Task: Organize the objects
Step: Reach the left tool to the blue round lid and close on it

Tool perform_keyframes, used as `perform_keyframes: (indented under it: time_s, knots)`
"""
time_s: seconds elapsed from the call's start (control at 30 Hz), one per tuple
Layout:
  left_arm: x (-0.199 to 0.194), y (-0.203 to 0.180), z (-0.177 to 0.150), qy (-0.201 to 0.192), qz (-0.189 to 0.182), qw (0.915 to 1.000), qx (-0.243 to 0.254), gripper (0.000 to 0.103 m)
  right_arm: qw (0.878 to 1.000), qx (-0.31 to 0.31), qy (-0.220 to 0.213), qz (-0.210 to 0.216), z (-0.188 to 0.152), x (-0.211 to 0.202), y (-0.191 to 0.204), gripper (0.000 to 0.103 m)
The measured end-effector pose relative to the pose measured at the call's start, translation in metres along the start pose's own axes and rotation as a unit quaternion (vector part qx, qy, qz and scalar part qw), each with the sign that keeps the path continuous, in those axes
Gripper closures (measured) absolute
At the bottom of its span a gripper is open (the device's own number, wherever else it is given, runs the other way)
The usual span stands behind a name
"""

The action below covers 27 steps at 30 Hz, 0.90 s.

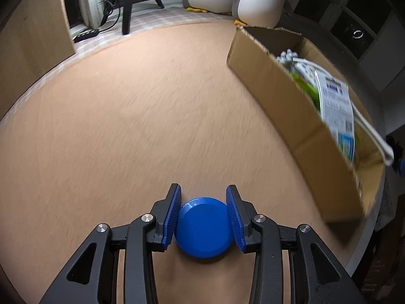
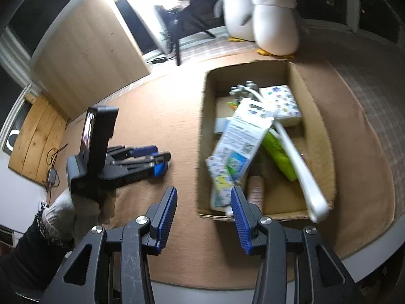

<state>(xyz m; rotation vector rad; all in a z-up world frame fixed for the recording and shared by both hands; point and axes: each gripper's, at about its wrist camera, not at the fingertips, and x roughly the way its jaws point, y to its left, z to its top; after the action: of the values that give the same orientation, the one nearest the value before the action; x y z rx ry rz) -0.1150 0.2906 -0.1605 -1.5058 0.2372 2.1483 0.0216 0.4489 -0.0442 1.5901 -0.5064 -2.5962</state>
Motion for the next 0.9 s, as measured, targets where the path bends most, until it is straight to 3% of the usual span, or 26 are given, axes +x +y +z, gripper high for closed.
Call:
perform_keyframes:
  time_s: [0.3, 0.47, 0.63, 0.9]
  knots:
    - [-0.024, 0.031, -0.038, -0.005, 0.005, 0.9996, -0.026, 0.062, 0.999, -0.039, 0.017, 0.022, 0.001, 0.026, 0.042, 0.063]
    - [-0.048, 0.050, -0.058, -0.017, -0.010, 0.9982, -0.057, 0.050, 0.997, -0.053, 0.033, 0.045, 0.003, 0.046, 0.064, 0.059]
    - [-0.068, 0.060, -0.088, -0.021, -0.039, 0.9962, -0.075, 0.050, 0.995, -0.064, 0.048, 0.061, 0.001, 0.067, 0.081, 0.052]
    - [-0.062, 0.061, -0.094, -0.021, -0.055, 0.9953, -0.077, 0.050, 0.990, -0.074, 0.096, 0.075, 0.008, 0.114, 0.103, 0.052]
